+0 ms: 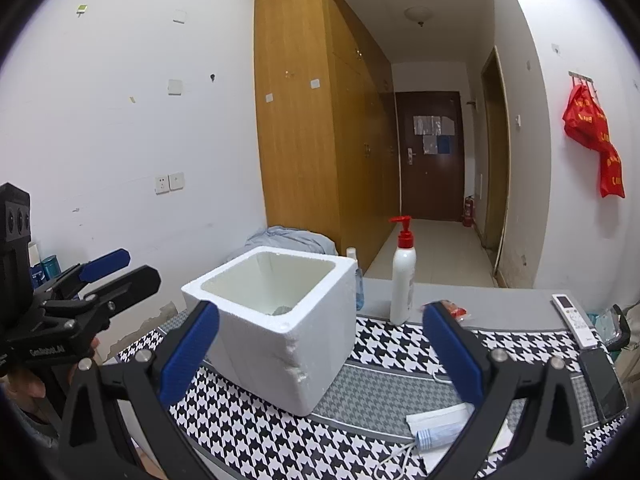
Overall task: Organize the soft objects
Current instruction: 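Withdraw both open grippers from the box toward the mask and paper towel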
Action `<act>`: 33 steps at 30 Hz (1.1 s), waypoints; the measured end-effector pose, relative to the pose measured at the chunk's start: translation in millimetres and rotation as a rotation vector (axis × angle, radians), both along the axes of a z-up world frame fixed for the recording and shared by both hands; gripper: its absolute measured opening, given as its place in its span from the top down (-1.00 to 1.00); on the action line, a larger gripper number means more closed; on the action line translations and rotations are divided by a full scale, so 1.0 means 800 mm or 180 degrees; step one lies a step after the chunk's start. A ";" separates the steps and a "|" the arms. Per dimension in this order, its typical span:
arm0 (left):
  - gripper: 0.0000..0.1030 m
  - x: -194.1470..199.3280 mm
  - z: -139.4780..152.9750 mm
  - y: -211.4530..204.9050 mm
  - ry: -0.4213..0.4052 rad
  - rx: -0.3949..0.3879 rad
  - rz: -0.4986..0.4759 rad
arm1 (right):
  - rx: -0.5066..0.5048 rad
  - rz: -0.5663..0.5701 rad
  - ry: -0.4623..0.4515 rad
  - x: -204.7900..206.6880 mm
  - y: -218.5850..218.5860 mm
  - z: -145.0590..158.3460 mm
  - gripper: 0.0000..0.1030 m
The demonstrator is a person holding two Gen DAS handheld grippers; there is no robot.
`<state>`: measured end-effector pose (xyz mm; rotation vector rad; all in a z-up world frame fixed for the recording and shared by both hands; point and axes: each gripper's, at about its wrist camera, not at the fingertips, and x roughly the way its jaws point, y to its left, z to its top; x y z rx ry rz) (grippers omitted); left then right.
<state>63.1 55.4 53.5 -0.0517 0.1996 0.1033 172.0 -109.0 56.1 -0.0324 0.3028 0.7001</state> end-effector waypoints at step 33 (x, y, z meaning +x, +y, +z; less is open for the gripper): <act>-0.98 0.043 -0.066 -0.012 0.0282 -0.0117 -0.0433 | 0.0020 -0.0295 0.0382 0.019 -0.027 -0.063 -0.99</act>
